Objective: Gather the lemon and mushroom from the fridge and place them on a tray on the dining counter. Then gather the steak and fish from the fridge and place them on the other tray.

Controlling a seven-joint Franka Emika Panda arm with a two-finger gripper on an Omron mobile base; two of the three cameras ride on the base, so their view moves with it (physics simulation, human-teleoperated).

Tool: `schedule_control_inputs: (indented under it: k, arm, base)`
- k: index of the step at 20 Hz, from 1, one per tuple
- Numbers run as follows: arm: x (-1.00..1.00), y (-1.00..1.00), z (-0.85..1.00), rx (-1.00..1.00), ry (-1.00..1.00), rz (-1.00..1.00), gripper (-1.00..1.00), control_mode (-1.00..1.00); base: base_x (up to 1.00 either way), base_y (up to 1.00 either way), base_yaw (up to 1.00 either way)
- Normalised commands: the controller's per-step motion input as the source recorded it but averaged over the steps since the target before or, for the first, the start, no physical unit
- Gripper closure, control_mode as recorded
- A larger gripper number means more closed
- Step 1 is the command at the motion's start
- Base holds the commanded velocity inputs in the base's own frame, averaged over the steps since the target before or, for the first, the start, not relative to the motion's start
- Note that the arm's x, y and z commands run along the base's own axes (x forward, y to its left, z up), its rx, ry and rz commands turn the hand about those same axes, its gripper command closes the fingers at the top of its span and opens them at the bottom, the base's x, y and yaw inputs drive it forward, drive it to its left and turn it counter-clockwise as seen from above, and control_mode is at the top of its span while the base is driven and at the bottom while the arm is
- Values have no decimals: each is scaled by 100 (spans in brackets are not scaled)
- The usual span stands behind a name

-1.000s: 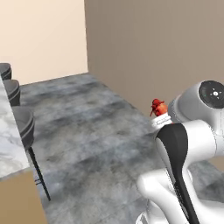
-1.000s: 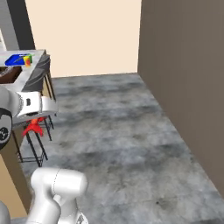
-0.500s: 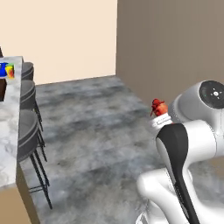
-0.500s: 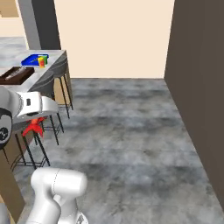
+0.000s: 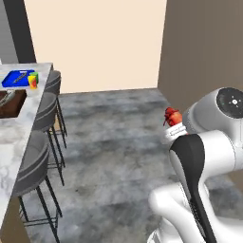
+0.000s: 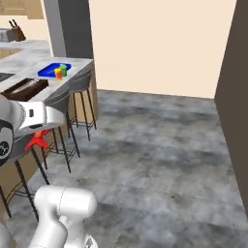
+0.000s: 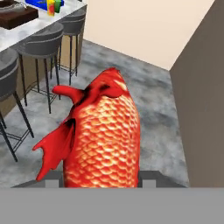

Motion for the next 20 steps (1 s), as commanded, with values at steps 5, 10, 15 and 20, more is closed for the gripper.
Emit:
schedule_control_inputs:
  k: [5, 10, 15, 20]
  arm:
    - [0, 0, 0, 0, 0, 0, 100, 100]
    - [0, 0, 0, 0, 0, 0, 100, 100]
    - [0, 0, 0, 0, 0, 0, 100, 100]
    - [0, 0, 0, 0, 0, 0, 100, 100]
  base:
    - [96, -42, 32]
    - [98, -42, 31]
    - [97, -45, 30]
    - [96, -45, 31]
